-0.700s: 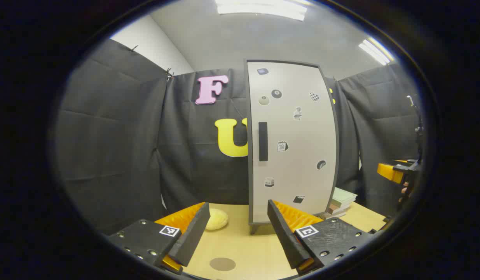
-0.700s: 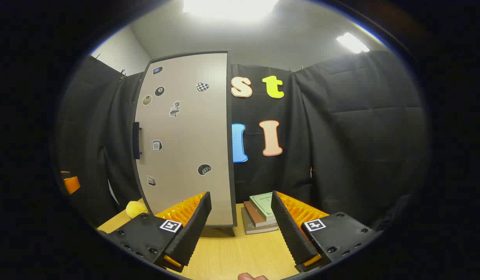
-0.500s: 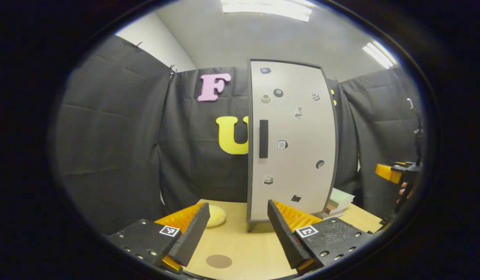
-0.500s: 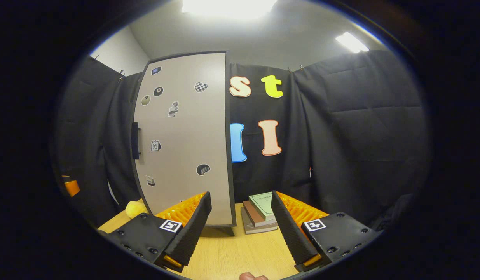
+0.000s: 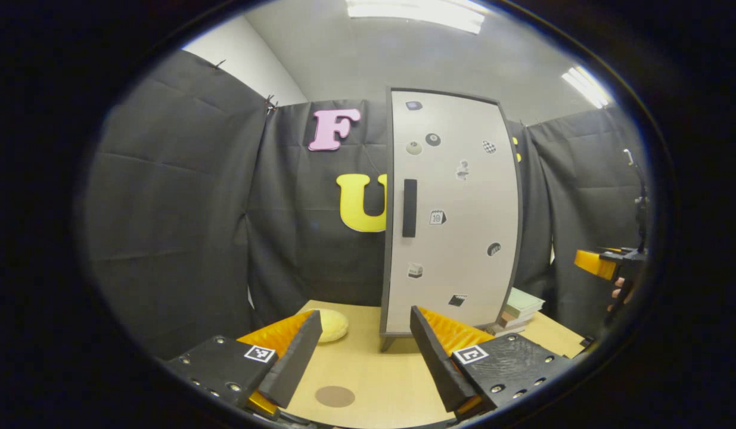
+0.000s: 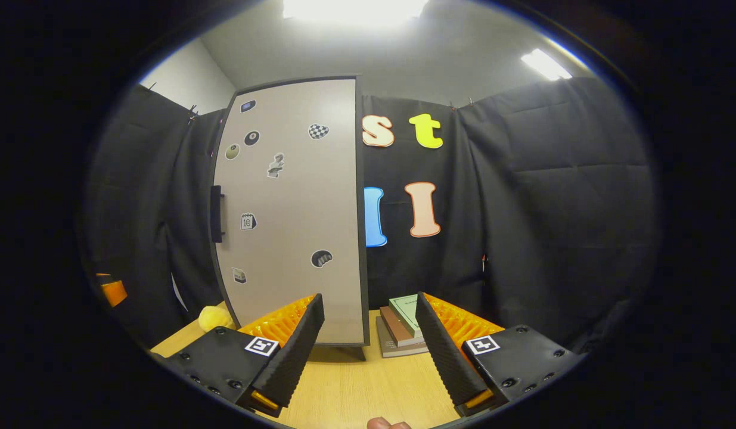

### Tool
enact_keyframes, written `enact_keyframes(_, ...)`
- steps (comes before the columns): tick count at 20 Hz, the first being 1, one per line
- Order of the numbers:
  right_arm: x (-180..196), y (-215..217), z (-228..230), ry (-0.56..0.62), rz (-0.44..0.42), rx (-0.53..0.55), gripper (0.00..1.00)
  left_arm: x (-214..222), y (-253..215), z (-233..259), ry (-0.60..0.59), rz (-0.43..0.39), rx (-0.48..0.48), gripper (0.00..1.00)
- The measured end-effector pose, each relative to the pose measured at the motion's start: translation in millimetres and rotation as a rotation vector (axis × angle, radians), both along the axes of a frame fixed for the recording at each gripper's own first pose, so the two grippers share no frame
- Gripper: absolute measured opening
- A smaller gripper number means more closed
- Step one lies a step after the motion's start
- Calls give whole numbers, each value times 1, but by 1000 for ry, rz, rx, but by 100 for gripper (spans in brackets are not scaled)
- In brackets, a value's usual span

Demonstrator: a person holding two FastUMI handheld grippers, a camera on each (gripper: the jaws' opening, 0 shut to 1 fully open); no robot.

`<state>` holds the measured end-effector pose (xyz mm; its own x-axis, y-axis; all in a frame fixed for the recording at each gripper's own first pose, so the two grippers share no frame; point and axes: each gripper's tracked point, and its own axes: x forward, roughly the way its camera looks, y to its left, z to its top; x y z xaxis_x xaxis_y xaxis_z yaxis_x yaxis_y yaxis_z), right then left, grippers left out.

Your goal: Open the cabinet door with the right hand, grasp the bottle in the cabinet with the left hand and place it on the coaster, then close the cabinet door with the right hand.

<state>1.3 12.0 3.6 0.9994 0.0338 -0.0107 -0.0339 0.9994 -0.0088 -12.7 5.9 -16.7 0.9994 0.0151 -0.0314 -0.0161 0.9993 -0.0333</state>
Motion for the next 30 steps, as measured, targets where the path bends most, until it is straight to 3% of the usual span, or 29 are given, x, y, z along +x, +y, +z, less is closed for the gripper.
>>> enact_keyframes(8, 16, 16, 21, -23, 30, -14, 98, -11, 1, -17, 22, 4, 18, 92)
enact_keyframes(14, 51, 55, 55, -47, 111, -32, 98, -22, 11, -35, 47, 26, 7, 92)
enact_keyframes(20, 86, 137, 93, -52, 273, 15, 98, -28, 46, -41, 51, 82, 67, 89)
enact_keyframes(21, 92, 153, 96, -53, 302, 19, 93, -28, 54, -39, 51, 100, 77, 89)
enact_keyframes(22, 96, 164, 100, -57, 316, 18, 98, -30, 60, -38, 49, 103, 80, 88)
enact_keyframes(29, 138, 242, 120, -133, 341, -40, 98, -36, 104, -48, 66, 189, 54, 92)
enact_keyframes(30, 141, 256, 120, -138, 361, -40, 98, -35, 110, -52, 73, 198, 52, 89)
